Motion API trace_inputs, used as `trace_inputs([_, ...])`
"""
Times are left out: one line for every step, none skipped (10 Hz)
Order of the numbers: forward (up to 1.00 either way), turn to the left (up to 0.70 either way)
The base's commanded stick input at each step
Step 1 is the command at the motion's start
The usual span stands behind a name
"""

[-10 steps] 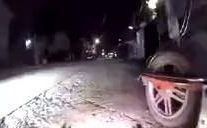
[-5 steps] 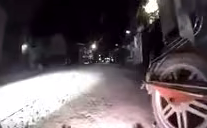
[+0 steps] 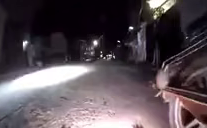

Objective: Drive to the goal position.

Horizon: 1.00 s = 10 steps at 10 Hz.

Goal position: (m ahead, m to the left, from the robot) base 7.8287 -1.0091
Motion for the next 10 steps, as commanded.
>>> trace_inputs([0.6,0.0])
trace_inputs([0.6,0.0])
trace_inputs([0.6,0.0])
trace_inputs([0.6,0.0])
trace_inputs([0.6,-0.02])
trace_inputs([0.6,-0.12])
trace_inputs([0.6,-0.15])
trace_inputs([0.6,-0.15])
trace_inputs([0.6,-0.15])
trace_inputs([0.6,-0.15])
